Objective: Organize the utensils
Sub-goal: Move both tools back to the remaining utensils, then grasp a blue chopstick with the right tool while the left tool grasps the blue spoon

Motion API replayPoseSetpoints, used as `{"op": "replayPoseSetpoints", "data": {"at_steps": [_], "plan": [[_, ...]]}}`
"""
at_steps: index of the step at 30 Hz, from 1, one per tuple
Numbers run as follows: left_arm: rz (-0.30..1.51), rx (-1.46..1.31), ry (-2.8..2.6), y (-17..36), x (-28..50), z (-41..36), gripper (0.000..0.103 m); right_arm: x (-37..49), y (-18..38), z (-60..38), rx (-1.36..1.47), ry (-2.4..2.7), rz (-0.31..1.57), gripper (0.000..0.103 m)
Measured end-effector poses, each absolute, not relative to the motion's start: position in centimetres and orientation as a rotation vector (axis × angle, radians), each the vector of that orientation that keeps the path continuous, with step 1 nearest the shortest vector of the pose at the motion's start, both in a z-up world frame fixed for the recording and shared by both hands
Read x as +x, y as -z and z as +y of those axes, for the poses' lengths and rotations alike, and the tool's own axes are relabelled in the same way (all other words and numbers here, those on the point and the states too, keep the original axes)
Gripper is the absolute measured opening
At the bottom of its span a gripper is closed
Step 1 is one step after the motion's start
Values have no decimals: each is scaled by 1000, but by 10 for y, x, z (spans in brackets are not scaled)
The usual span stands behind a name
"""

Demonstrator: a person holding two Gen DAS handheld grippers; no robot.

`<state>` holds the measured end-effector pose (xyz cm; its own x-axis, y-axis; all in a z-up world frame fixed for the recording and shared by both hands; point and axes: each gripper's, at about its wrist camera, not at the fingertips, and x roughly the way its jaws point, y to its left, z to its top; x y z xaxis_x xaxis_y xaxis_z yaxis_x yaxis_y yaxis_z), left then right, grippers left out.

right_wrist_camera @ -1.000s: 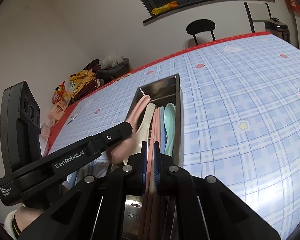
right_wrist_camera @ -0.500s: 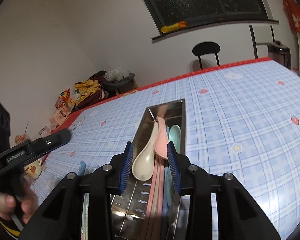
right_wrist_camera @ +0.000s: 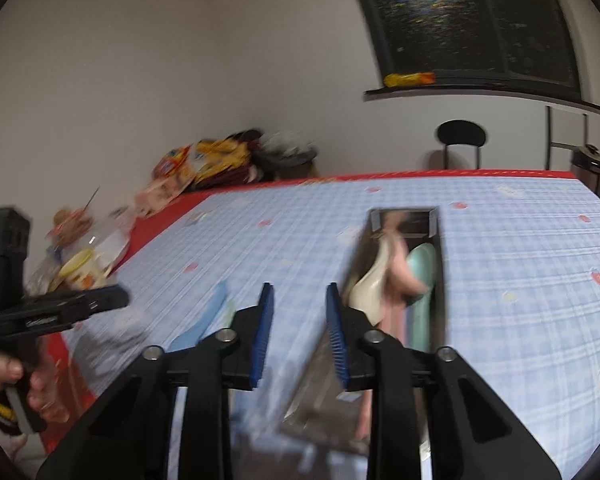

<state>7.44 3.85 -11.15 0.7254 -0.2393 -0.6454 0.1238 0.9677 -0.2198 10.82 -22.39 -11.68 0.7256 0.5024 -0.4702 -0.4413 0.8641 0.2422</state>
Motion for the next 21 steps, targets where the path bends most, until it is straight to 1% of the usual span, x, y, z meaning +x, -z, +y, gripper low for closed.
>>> {"op": "replayPoseSetpoints", "data": {"at_steps": [2, 8, 14, 21], "plan": [[734, -163, 218, 117, 69, 40, 33, 99, 119, -211, 94, -570, 590, 13], [755, -206, 282, 140, 61, 39, 33, 81, 138, -182, 25, -638, 720, 8], [781, -214, 312, 152, 63, 34, 33, 76, 155, -172, -37, -604, 796, 7], [786, -234, 301, 154, 76, 40, 32, 80, 167, -163, -95, -560, 836, 7]]}}
